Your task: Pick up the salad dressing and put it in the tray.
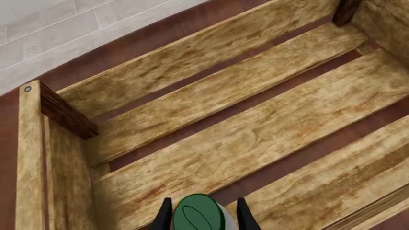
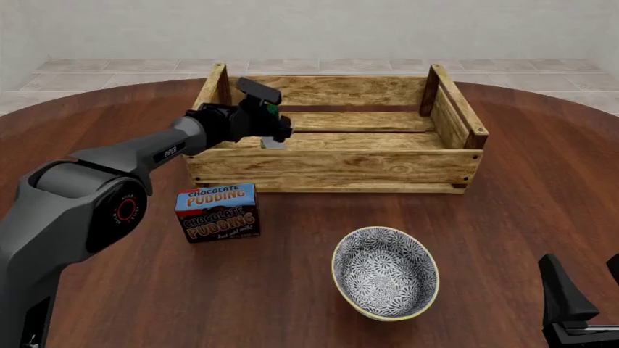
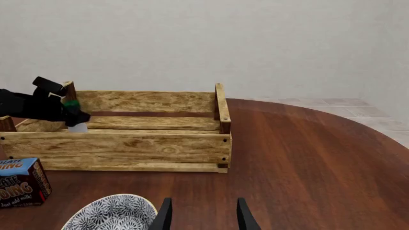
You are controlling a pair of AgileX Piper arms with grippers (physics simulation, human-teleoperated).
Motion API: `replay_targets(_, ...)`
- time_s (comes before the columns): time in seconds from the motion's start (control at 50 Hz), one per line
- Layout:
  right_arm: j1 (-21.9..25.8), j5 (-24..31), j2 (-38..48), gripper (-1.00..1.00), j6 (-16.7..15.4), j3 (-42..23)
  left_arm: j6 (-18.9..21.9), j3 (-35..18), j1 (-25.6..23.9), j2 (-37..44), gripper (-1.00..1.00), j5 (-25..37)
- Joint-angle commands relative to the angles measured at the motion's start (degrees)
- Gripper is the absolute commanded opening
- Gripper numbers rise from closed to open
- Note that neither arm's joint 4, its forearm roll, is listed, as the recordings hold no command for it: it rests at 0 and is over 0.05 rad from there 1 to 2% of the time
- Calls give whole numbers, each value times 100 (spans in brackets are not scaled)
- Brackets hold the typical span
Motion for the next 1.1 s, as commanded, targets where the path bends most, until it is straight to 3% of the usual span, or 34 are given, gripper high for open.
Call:
replay_targets(0.02, 4, -11, 0, 100, -4, 8, 52, 34, 31, -7, 100, -3)
replay_targets(1.1, 27, 4, 0, 100, -66, -7, 34, 23, -30, -654, 100, 318)
